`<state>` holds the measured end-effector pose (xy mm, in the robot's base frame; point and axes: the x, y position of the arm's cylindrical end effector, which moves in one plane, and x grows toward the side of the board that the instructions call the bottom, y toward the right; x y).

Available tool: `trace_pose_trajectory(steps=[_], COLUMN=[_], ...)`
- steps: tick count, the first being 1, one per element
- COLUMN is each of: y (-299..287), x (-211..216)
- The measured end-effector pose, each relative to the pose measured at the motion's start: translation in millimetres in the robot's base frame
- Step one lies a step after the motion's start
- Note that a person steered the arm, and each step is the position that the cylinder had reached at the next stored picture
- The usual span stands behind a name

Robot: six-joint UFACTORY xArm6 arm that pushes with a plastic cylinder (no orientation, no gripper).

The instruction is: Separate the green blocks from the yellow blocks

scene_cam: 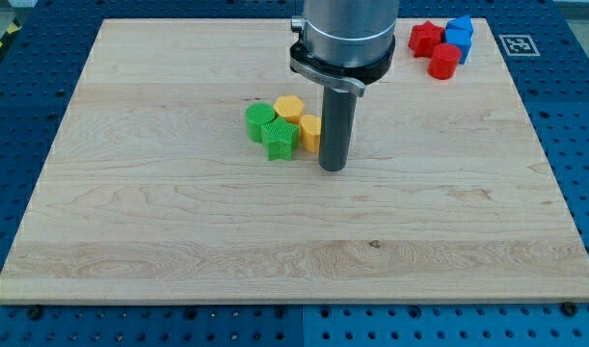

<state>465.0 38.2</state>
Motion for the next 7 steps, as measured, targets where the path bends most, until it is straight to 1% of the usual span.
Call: trace_pose_trajectory(steps=[1,3,5,6,7], y=[-20,-36,-77,-79,-79], x=[-16,-23,-33,-33,-50])
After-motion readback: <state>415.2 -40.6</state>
